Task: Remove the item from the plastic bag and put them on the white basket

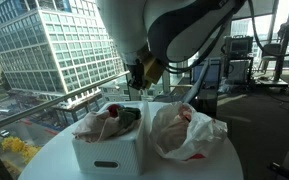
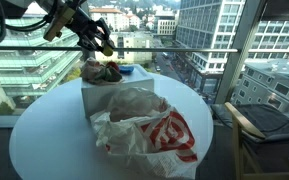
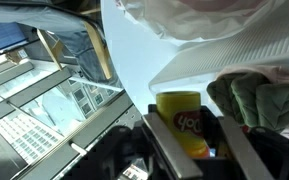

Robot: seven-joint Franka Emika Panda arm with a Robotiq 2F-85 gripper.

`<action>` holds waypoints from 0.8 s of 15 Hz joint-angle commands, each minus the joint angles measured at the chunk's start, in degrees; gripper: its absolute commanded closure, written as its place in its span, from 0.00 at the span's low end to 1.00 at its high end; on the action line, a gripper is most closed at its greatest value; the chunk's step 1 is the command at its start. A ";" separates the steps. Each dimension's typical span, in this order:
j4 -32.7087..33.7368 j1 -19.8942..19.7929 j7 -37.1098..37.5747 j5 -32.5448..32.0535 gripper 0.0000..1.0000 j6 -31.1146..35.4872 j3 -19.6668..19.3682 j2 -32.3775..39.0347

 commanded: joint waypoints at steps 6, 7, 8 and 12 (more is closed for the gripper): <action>21.76 -2.25 -14.47 -0.78 0.81 4.54 0.27 18.70; 23.18 -2.52 -15.40 -0.54 0.81 6.51 -0.08 20.44; 24.25 -3.08 -15.95 0.46 0.81 9.08 -0.28 22.04; 26.66 -3.99 -19.34 5.84 0.81 15.25 -1.20 27.10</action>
